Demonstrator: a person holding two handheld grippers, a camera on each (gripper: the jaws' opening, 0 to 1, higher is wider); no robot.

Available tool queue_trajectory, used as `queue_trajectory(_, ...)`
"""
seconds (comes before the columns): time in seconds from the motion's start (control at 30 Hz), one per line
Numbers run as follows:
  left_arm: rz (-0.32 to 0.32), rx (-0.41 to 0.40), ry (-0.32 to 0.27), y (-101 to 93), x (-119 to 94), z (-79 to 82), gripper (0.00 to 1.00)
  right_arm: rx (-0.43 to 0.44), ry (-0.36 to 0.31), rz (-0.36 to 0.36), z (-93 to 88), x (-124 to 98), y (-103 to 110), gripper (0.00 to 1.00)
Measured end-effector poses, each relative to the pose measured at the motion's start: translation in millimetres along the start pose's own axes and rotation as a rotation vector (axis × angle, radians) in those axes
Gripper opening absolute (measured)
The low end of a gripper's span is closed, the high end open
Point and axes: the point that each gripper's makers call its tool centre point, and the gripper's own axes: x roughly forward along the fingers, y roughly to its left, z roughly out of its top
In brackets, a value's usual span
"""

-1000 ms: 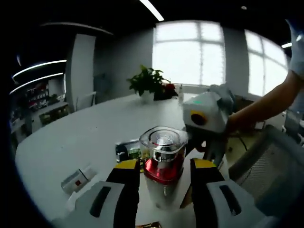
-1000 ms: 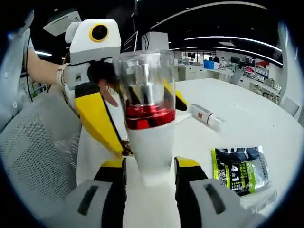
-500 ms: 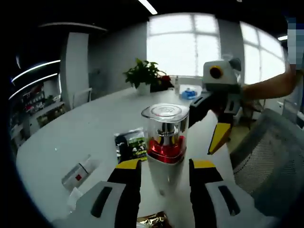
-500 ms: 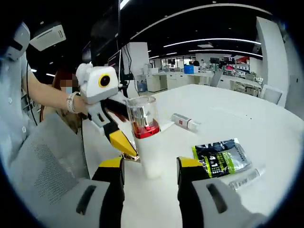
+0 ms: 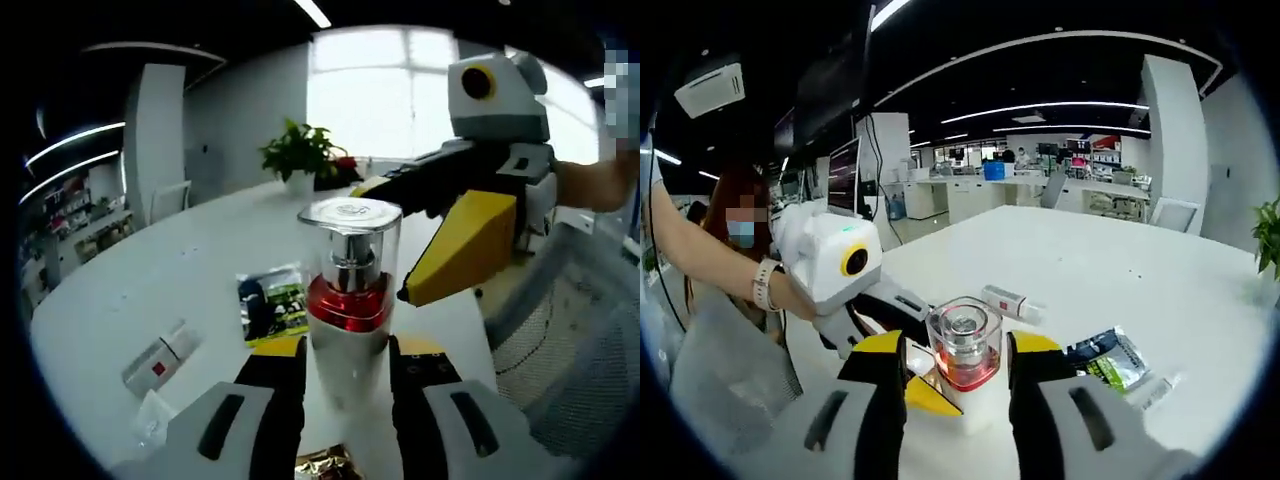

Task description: Arrange the skincare products in the storage area until every visible bottle or jar stands upright without overlapping.

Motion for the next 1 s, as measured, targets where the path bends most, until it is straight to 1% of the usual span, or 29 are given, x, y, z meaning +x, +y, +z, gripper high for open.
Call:
queue_trajectory(0.07, -0.002, -0.007, -0.005, -1.2, 2, 1.7, 0.27, -0.016, -0.004, -0.016, -1.0, 4, -2, 0.36)
queue_trajectory(0.1, 0.002, -0.002, -0.004, -1.3, 4, 2.4, 0.28, 0.002, 0.003, -0.02, -2.3, 5, -4, 0.35)
queue_trajectory(0.17, 0.004, 0.002, -0.003, -0.9, 4, 2.8, 0.28, 0.015, 0.002, -0.024, -2.1, 5, -6, 0.35)
queue_trajectory(0.27, 0.006, -0.005, 0.0, -0.1, 5, 2.5, 0.27, -0.013, 0.012, -0.038, -2.8, 6, -10, 0.34)
queue_trajectory(0.37, 0.016, -0.009, 0.003, 0.1, 5, 3.1, 0.27, -0.015, 0.011, -0.033, -1.4, 7, -11, 0.32)
queue_trajectory(0.53, 0.034, -0.023, 0.01, 2.7, 8, 4.8, 0.26, -0.034, 0.018, -0.031, 0.1, 11, -14, 0.32)
queue_trajectory(0.67, 0.041, -0.027, 0.019, 4.7, 10, 5.4, 0.24, -0.036, 0.016, -0.042, 1.1, 12, -21, 0.32)
queue_trajectory(0.73, 0.041, -0.012, 0.023, 3.5, 13, 5.8, 0.23, -0.053, 0.021, -0.051, 1.2, 13, -26, 0.31)
queue_trajectory(0.87, 0.037, -0.017, 0.019, 5.5, 16, 7.2, 0.23, -0.05, 0.019, -0.036, 0.7, 12, -31, 0.3)
queue_trajectory(1.0, 0.027, -0.011, 0.022, 7.4, 21, 8.8, 0.23, -0.046, 0.013, -0.045, 0.7, 12, -35, 0.29)
